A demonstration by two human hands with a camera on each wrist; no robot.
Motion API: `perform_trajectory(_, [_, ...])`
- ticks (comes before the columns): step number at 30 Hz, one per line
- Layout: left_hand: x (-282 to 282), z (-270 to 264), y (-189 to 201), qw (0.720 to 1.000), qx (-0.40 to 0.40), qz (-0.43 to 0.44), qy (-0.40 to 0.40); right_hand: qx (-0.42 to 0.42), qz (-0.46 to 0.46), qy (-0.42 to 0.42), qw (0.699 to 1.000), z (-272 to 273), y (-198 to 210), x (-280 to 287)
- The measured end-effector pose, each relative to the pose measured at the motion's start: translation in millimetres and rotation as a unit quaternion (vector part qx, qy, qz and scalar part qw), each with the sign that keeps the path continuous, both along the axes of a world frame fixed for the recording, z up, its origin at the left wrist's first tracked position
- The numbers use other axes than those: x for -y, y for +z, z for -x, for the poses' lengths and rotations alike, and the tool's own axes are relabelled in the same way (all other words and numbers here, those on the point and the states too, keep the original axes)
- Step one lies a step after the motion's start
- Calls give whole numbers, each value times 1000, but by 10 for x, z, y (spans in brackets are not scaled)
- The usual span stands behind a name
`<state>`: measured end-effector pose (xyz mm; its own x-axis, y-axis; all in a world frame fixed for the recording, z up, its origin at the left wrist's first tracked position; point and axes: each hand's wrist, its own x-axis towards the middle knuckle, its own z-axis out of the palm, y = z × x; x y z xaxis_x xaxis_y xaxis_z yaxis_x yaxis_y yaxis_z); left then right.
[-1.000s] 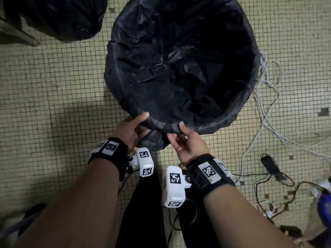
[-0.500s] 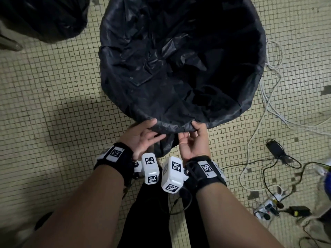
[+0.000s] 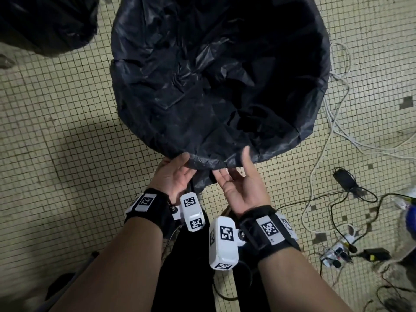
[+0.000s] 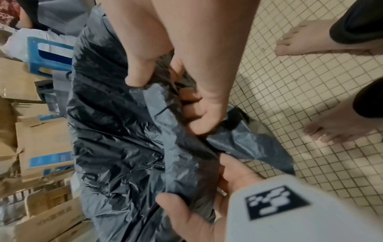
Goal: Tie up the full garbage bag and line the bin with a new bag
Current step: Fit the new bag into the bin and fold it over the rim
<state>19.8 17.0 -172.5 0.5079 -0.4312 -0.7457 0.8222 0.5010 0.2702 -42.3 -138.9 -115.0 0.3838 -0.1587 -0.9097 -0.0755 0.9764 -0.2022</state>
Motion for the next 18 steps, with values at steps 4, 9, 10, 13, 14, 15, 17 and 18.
perform_trajectory(4, [-59, -94, -85, 999, -20, 20, 41, -7, 34, 12, 999, -63, -14, -151])
perform_trajectory(9, [-107, -174, -101, 999, -30, 30, 12, 64, 22, -64, 996, -103, -91, -245])
perform_trajectory(10, [-106, -177, -93, 999, -33, 35, 12, 75, 18, -72, 994, -98, -106, -249])
perform_trajectory(13, [-100, -167, -70, 998, -43, 49, 17, 80, 20, -67, 994, -90, -124, -248])
perform_trajectory(14, [-98, -162, -61, 998, -40, 54, 16, 80, 25, -63, 994, -87, -124, -238])
perform_trajectory(15, [-92, -160, -47, 998, -35, 56, 14, 83, 33, -57, 994, -82, -121, -227])
perform_trajectory(17, [-73, -164, -9, 999, -30, 44, 4, 85, 42, -42, 995, -72, -118, -198])
perform_trajectory(18, [-61, -172, 10, 999, -31, 34, 1, 82, 43, -37, 995, -67, -117, -186])
